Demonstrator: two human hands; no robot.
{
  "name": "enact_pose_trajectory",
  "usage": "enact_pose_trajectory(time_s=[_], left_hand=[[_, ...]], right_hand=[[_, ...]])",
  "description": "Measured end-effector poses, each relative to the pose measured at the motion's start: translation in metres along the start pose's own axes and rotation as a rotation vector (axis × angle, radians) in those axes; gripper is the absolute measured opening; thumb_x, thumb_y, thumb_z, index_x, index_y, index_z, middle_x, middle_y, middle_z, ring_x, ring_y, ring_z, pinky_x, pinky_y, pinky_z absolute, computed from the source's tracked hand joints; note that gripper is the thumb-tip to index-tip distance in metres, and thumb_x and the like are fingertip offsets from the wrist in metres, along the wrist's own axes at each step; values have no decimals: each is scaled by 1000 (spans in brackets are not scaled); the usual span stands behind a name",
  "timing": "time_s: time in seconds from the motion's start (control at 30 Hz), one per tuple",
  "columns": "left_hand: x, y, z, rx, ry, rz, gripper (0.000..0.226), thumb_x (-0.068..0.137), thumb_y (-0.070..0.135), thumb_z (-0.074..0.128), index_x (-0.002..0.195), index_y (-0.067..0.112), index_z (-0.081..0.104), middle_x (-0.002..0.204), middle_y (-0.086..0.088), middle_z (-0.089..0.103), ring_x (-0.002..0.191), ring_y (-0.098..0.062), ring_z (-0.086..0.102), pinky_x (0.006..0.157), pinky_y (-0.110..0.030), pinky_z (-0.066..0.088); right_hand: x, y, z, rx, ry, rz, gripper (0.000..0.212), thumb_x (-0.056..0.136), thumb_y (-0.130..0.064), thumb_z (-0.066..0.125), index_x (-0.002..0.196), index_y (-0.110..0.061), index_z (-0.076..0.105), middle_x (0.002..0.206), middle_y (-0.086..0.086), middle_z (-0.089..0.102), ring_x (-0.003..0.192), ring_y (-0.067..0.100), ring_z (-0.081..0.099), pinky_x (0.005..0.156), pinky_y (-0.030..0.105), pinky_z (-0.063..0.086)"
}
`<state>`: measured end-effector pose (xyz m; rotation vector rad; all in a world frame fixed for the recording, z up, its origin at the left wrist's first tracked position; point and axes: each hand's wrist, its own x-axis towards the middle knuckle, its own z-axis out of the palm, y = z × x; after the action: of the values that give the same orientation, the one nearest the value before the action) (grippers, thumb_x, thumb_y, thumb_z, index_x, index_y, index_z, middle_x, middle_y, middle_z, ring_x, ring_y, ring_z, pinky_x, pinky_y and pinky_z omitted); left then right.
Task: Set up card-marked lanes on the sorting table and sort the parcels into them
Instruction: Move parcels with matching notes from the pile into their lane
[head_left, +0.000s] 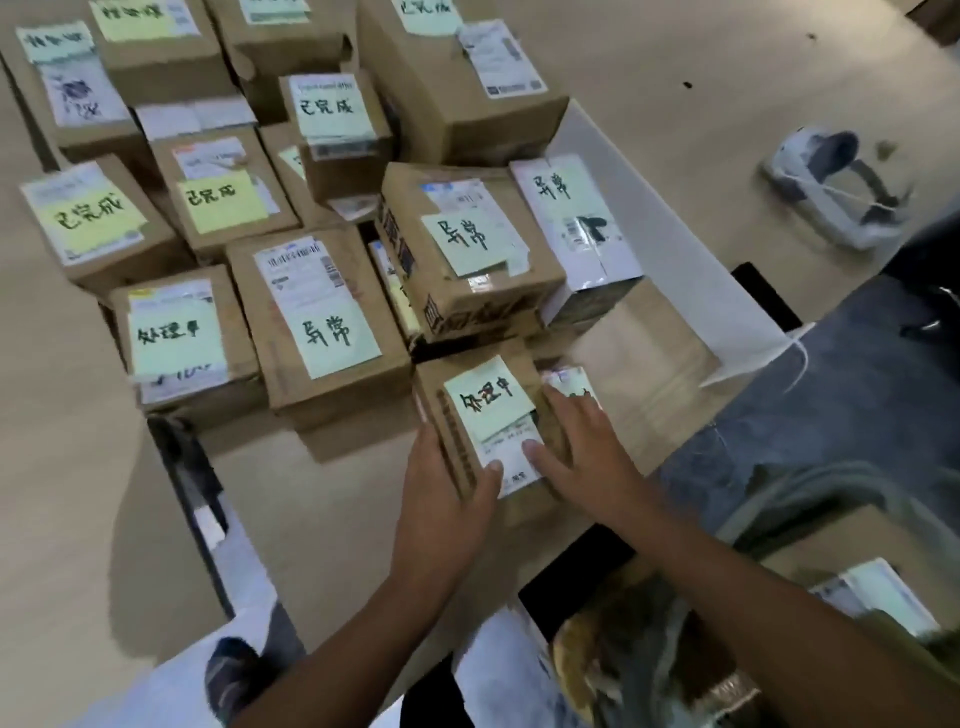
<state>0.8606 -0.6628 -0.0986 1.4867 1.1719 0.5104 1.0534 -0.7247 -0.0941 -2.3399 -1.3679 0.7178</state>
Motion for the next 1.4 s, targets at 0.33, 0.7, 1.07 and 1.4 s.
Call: enact_pose_trajectory(time_s=[0.33, 0.7, 1.07, 1.4], left_hand=[[-49, 30, -21, -62, 128, -37, 68, 83, 29, 69, 138, 54, 38, 128, 33, 58, 113, 12, 58, 75, -4, 50], [-145, 47, -246, 7, 568, 45, 74, 79, 26, 73, 121, 77, 38, 116, 40, 63, 102, 11, 65, 71, -3, 47], [-200, -58, -573, 113, 792, -31, 75, 78, 37, 72, 126, 77, 31, 116, 55, 52, 106, 23, 56, 74, 1, 42], [-133, -196, -783, 265, 578, -202, 53, 86, 32, 64, 134, 29, 43, 122, 2, 54, 109, -7, 53, 82, -32, 49]], right_hand=[[-52, -32, 3, 164, 95, -93, 76, 95, -61, 48, 160, -40, 16, 149, -25, 34, 137, -9, 26, 110, 16, 24], [-70, -273, 45, 372, -112, -540, 75, 87, -59, 56, 154, -48, 24, 142, -22, 47, 129, -4, 47, 103, 16, 41], [-81, -574, 248, 399, -281, -739, 82, 91, -50, 67, 157, -48, 19, 127, -11, 48, 117, -1, 53, 94, 23, 51], [-37, -729, 426, 247, -288, -541, 77, 93, -58, 57, 157, -46, 17, 125, -25, 37, 104, -9, 43, 70, -4, 32]])
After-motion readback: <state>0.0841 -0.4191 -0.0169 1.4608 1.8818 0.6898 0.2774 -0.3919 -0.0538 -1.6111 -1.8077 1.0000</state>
